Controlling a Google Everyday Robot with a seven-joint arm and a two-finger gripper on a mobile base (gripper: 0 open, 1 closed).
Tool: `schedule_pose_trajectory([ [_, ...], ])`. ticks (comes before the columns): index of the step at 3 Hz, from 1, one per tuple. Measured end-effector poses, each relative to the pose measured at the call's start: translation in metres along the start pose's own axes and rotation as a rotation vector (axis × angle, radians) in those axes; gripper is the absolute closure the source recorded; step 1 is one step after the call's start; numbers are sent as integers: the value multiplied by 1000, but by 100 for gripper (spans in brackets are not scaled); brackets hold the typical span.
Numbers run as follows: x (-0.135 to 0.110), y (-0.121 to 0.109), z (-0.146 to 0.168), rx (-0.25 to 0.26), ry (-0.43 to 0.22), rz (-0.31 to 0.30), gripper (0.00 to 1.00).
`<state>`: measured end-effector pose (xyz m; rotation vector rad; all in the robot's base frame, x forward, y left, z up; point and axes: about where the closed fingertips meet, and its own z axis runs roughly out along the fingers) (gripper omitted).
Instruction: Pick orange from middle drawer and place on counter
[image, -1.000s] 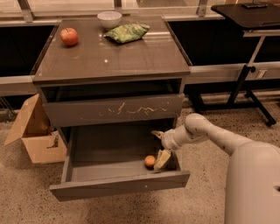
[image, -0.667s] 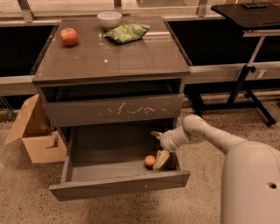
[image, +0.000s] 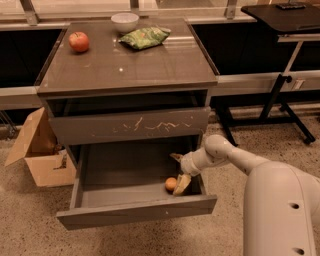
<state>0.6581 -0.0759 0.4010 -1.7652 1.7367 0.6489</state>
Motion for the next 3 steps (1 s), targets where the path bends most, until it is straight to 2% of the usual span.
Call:
schedule_pose_trajectory([
  [2, 15, -1, 19, -24, -13, 16, 50],
  [3, 11, 2, 12, -3, -40, 17, 81],
])
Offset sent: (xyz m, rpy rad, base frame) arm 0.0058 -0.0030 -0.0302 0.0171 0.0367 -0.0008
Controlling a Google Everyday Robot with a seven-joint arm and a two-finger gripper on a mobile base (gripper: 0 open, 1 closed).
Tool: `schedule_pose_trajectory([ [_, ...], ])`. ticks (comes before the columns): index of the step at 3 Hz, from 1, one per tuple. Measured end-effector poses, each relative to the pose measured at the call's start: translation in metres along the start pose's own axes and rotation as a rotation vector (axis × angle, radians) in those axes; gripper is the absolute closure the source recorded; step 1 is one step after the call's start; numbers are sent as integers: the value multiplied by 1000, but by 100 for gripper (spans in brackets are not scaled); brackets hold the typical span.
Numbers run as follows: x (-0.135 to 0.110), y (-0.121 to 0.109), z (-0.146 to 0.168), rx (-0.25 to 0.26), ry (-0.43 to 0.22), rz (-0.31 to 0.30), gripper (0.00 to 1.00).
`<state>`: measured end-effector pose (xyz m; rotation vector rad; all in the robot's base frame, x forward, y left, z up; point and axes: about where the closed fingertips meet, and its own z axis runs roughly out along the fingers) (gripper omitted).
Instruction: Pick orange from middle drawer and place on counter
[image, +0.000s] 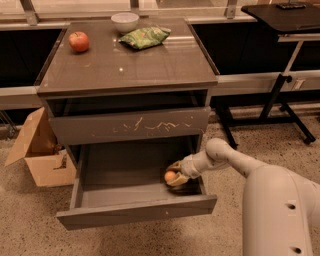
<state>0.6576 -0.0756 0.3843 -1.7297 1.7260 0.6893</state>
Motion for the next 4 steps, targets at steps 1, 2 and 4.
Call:
schedule_pose_trajectory([
  [1, -15, 5, -19, 38, -63, -28, 100],
  [2, -49, 16, -69, 102, -171, -108, 100],
  [4, -85, 29, -132, 172, -225, -226, 100],
])
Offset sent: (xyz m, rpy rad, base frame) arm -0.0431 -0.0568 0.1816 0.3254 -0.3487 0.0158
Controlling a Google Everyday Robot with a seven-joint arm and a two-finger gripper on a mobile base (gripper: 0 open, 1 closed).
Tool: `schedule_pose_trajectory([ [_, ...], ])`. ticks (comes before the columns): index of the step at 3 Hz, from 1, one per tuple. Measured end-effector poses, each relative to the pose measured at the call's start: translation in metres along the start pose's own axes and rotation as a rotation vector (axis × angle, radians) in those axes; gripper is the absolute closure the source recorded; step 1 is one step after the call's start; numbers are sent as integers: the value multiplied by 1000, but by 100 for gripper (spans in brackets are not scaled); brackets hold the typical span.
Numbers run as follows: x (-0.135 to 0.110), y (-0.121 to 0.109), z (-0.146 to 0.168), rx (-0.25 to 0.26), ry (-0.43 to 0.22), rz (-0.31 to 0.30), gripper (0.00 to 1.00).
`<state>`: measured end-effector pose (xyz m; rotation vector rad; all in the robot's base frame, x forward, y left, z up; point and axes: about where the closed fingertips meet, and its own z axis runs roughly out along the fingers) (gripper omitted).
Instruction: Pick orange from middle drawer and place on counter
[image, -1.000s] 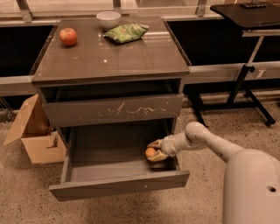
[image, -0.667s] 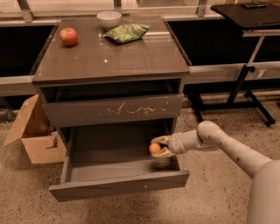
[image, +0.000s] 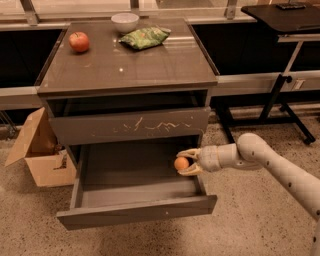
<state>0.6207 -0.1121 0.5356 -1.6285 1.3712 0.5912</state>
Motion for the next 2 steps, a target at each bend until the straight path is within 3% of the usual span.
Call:
schedule_pose_trajectory([
  [1, -46, -16, -31, 52, 10, -113, 100],
  [2, -141, -40, -98, 163, 40, -348, 100],
])
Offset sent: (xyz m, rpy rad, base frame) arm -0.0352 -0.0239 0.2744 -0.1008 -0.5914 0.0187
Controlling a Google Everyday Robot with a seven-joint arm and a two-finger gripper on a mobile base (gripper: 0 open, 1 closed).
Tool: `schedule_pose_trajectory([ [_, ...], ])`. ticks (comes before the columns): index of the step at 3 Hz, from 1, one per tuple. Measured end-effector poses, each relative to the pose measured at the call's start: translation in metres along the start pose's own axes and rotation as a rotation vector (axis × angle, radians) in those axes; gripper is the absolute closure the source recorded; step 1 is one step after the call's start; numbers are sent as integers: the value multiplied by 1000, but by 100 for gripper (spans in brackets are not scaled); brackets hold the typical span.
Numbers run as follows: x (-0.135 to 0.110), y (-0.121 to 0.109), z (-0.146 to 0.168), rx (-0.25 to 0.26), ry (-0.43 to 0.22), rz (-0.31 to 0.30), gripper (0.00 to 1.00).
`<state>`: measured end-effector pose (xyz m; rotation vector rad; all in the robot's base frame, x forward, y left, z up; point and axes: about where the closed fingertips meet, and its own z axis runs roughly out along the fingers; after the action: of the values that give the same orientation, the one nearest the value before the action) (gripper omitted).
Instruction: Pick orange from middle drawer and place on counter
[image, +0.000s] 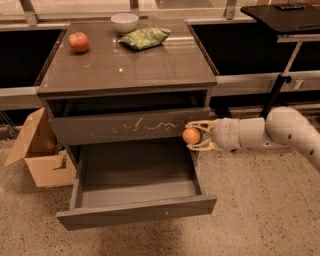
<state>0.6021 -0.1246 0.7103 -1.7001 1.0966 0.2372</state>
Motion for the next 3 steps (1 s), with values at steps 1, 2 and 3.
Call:
schedule_pose_trajectory([
  [1, -41, -35, -38, 58, 13, -132, 100],
  [2, -42, -36, -37, 59, 10, -132, 100],
  [3, -54, -73, -32, 94, -44, -170, 100],
])
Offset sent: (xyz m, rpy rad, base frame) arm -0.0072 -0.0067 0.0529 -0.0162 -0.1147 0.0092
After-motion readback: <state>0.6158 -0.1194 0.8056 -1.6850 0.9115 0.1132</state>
